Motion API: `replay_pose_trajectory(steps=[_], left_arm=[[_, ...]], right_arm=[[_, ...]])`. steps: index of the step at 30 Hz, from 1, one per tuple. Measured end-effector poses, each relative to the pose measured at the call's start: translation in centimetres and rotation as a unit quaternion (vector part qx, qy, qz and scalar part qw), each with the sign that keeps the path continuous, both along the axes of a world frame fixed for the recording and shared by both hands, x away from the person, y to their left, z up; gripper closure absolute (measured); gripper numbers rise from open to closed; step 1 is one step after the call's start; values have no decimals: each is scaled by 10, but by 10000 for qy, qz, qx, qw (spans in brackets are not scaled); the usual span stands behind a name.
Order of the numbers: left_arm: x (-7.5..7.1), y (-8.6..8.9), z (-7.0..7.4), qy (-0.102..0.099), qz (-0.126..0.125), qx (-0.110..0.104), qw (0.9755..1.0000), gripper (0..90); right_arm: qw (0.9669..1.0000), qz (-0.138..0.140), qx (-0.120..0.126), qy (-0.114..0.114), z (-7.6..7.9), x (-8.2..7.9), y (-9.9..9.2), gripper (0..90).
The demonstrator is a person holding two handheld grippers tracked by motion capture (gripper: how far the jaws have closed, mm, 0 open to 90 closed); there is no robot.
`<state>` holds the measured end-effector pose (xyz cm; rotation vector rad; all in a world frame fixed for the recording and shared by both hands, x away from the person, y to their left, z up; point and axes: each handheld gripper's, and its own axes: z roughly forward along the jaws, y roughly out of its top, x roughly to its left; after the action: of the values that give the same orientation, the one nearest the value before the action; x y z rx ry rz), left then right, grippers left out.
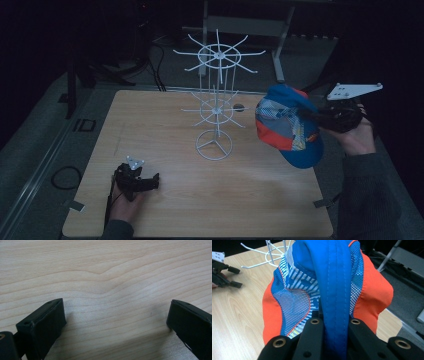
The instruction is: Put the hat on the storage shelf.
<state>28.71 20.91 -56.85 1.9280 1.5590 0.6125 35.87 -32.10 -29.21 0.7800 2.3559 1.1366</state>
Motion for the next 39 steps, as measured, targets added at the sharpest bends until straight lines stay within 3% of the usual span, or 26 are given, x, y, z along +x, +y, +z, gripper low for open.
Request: replay_pose_trajectory(steps=[16, 26, 39], left_arm=[[0, 0, 0, -5, 2, -1, 10000, 24], [0, 0, 0, -6, 2, -3, 10000, 24], [0, 0, 0, -6, 3, -2, 10000, 24]], right_arm=[[9995, -82, 224, -208, 17, -1, -3, 884], [9982, -146, 452, -365, 31, -2, -6, 884], [9955, -291, 765, -485, 37, 0, -11, 884]])
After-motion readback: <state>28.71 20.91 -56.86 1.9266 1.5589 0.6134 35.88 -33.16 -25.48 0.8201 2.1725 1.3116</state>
